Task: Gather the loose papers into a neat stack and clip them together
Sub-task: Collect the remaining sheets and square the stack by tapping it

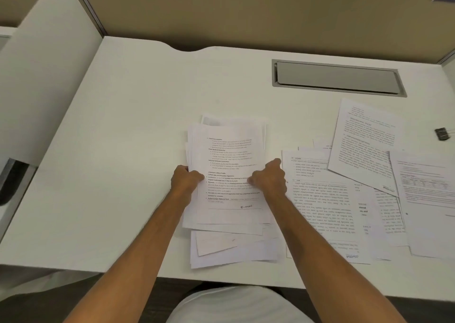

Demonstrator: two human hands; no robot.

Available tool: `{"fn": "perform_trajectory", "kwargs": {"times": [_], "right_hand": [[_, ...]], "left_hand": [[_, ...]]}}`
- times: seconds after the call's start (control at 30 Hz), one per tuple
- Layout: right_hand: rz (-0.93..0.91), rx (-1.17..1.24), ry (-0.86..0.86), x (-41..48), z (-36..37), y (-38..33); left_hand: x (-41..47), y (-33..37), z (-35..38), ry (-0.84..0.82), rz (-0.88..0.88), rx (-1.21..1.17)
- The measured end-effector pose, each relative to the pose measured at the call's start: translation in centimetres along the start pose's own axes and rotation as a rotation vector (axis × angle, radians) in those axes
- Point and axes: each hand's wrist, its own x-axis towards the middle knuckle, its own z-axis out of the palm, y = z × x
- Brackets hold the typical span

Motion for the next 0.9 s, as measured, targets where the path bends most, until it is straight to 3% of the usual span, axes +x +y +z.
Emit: {"fn": "perform_trajectory", "kwargs": {"times": [0.07, 0.17, 0.3, 0.53, 0.67, 0.77, 0.9], "right_hand": [[0.016, 0.21, -0.06, 0.2, -0.3, 0.3], [0.044, 0.544, -0.311, 0.5, -1.1, 1.1], [-0.18, 0.653, -0.496, -0.6, -3.2, 1.2], [-0.61, 0.728, -0.343, -4.2, -7.5, -0.9], [-0.773, 0.773, -0.253, -5.5, -9.1, -2.4], [-0.82, 0.755, -0.223, -5.0, -8.8, -2.4], [-0.769, 0.761, -0.227, -4.2, -7.7, -1.5]], "left_hand": [[-0.3, 0.0, 0.0, -0.058, 0.002, -0.021], [-1.2, 0.2, -0.2, -0.116, 0.043, -0.066], [-3.5, 1.5, -1.0, -0.167, 0.161, -0.172], [-8.6, 5.4, -3.3, -0.225, 0.569, -0.311], [-9.9, 7.0, -3.5, -0.15, 0.745, -0.308], [-9.6, 7.0, -3.0, -0.124, 0.808, -0.326], [-8.7, 6.0, -2.1, -0.129, 0.764, -0.314]]}}
